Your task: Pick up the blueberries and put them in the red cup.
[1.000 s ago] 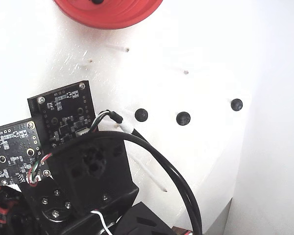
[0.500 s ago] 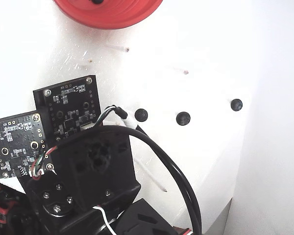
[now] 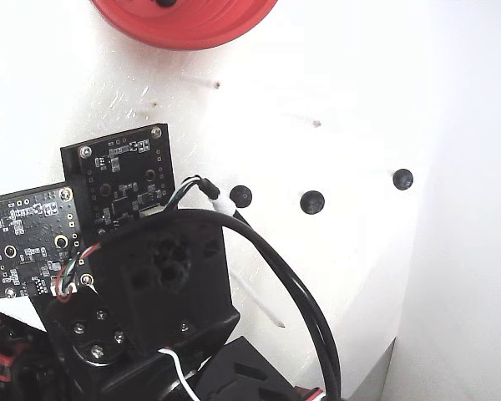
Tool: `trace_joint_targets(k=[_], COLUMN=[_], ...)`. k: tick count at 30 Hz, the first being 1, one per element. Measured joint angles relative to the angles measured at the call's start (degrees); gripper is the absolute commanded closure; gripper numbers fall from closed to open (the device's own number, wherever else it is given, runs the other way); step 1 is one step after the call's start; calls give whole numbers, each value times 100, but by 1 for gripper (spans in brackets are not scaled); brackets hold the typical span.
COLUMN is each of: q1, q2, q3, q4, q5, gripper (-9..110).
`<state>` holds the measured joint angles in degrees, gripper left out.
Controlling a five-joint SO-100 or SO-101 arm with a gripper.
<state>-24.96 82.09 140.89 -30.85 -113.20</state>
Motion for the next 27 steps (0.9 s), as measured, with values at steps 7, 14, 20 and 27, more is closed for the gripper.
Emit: trace_joint_targets(k=[7,14,20,27], q1=[0,0,0,0], q2=[0,0,0,0], q3=[0,-9,-114,-114], q4=[0,0,0,0], q5=[0,0,79,202], gripper=[90,90,90,90])
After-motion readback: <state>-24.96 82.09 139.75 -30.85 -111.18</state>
